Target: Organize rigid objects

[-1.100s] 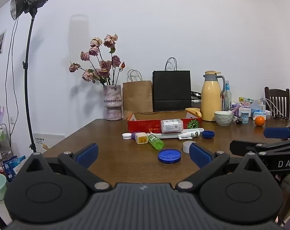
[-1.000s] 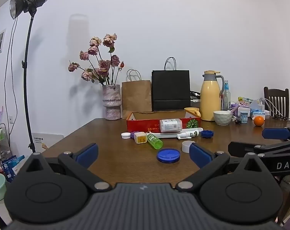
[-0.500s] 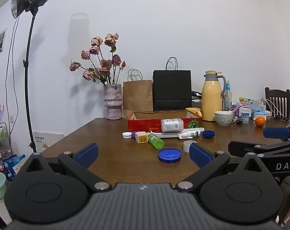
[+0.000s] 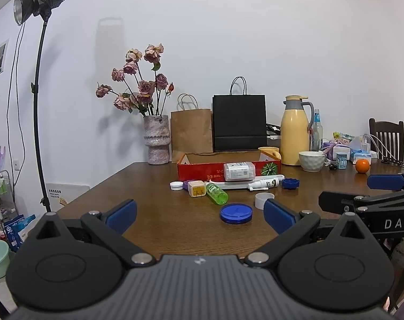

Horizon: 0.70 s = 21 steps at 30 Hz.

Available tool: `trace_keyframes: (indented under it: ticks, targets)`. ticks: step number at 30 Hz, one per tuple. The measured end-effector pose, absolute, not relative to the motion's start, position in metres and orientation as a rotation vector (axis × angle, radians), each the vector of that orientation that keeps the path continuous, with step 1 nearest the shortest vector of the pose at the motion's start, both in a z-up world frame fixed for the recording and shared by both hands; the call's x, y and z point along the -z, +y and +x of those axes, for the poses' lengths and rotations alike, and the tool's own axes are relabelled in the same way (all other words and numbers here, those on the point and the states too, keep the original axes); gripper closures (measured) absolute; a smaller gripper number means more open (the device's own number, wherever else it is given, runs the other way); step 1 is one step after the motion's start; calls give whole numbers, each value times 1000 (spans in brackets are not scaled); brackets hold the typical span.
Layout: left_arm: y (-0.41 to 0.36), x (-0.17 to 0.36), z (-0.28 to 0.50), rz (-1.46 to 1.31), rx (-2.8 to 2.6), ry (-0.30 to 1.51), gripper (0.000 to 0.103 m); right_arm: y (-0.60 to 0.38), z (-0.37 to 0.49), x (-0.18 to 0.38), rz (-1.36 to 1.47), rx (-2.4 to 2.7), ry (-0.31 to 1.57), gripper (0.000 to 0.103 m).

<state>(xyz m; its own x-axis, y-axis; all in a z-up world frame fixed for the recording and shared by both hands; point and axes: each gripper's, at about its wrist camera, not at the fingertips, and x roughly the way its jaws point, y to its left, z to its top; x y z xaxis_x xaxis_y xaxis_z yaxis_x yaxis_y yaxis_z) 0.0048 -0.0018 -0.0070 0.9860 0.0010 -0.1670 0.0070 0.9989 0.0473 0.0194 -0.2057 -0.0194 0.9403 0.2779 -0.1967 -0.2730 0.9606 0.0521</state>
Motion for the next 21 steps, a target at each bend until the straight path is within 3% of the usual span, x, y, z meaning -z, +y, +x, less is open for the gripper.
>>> trace_keyframes:
  ticks: [21]
  targets:
    - [-1,8,7,53,1,178,0,-205,20,18,25,-281,195,0]
